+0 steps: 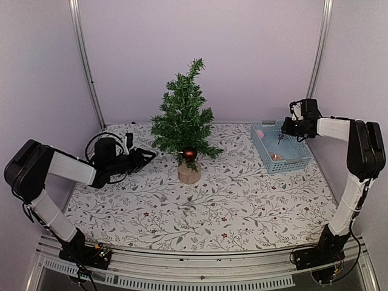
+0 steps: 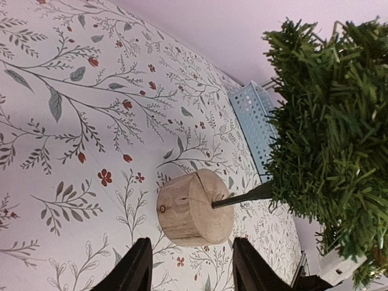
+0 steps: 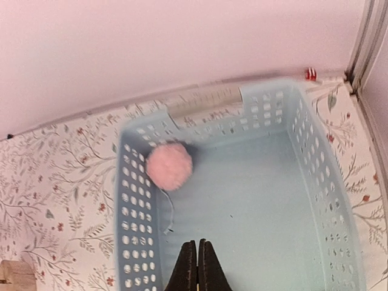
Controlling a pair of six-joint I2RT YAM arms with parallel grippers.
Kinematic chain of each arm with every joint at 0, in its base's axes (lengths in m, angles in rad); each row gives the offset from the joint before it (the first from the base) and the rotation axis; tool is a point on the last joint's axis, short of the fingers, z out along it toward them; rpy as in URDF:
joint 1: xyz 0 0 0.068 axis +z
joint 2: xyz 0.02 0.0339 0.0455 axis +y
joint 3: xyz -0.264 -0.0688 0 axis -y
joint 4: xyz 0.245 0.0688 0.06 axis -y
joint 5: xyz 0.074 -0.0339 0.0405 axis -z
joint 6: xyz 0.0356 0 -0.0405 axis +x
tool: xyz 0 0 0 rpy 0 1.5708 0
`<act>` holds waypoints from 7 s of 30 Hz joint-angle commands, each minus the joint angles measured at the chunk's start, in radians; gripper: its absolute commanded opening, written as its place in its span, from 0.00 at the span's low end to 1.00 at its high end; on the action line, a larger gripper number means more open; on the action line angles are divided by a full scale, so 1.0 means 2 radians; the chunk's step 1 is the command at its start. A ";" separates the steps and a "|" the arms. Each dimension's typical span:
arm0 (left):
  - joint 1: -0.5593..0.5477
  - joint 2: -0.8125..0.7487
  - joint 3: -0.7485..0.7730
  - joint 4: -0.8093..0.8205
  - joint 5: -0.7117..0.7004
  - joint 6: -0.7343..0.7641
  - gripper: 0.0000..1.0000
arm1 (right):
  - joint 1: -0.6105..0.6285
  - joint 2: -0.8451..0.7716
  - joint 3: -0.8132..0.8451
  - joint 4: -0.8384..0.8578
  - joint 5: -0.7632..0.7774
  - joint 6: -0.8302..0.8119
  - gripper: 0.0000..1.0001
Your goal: Decorate the small christmas tree
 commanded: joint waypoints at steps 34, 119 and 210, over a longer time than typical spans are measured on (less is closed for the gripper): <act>-0.082 -0.340 0.117 -0.238 0.101 0.346 0.41 | 0.371 -0.252 -0.062 0.232 -0.193 -0.220 0.00; -0.103 -0.145 0.212 -0.070 -0.065 0.277 0.00 | 0.447 -0.293 -0.104 0.237 -0.083 -0.147 0.99; -0.165 -0.235 0.191 -0.177 -0.084 0.362 0.99 | 0.343 -0.164 -0.072 0.472 -0.072 -0.020 0.00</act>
